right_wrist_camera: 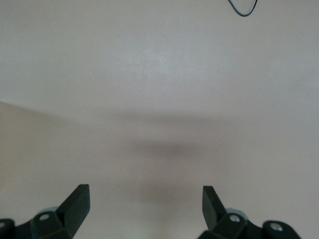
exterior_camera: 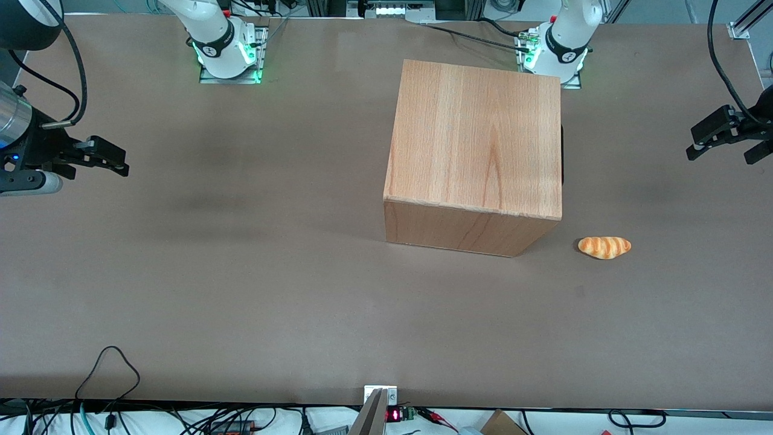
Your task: Open top drawer with left arm
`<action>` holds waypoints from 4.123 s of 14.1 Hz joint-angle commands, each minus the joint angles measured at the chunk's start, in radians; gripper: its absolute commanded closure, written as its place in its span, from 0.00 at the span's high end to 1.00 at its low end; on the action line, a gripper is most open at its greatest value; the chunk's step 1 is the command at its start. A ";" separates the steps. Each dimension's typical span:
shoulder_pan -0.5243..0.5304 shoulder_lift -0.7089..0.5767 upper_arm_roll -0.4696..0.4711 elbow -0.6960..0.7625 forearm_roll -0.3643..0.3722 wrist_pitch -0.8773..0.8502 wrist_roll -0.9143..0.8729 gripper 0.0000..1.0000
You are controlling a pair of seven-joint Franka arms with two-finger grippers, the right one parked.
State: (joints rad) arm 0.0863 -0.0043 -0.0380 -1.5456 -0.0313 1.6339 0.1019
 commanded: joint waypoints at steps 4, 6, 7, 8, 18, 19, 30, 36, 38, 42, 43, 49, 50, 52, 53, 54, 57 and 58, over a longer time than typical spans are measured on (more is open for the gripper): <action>0.009 0.010 -0.011 0.042 -0.013 -0.052 -0.014 1.00; 0.009 0.010 -0.011 0.042 -0.013 -0.052 -0.013 1.00; 0.009 0.010 -0.011 0.041 -0.015 -0.052 -0.014 1.00; 0.009 0.013 -0.011 0.041 -0.016 -0.054 -0.014 1.00; 0.000 0.015 -0.043 -0.102 -0.074 -0.062 -0.013 1.00; 0.000 0.015 -0.054 -0.128 -0.076 -0.042 -0.013 1.00; -0.003 0.012 -0.118 -0.386 -0.153 0.173 -0.024 1.00; -0.002 0.012 -0.131 -0.447 -0.186 0.188 -0.024 1.00; -0.002 0.012 -0.131 -0.455 -0.188 0.190 -0.022 1.00; -0.003 0.015 -0.132 -0.475 -0.188 0.195 -0.016 1.00; -0.003 0.015 -0.132 -0.482 -0.188 0.195 -0.014 1.00; -0.003 0.018 -0.132 -0.496 -0.190 0.198 -0.010 1.00; -0.003 0.018 -0.132 -0.499 -0.190 0.198 -0.010 1.00; -0.003 0.018 -0.134 -0.510 -0.188 0.207 -0.008 1.00; -0.005 0.018 -0.135 -0.515 -0.188 0.211 -0.008 1.00; -0.005 0.018 -0.141 -0.518 -0.190 0.218 -0.008 1.00; -0.003 0.024 -0.151 -0.524 -0.188 0.228 -0.008 1.00; -0.003 0.027 -0.151 -0.528 -0.188 0.230 -0.008 1.00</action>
State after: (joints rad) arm 0.0798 0.0247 -0.1725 -2.0514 -0.1974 1.8406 0.0845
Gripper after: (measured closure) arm 0.000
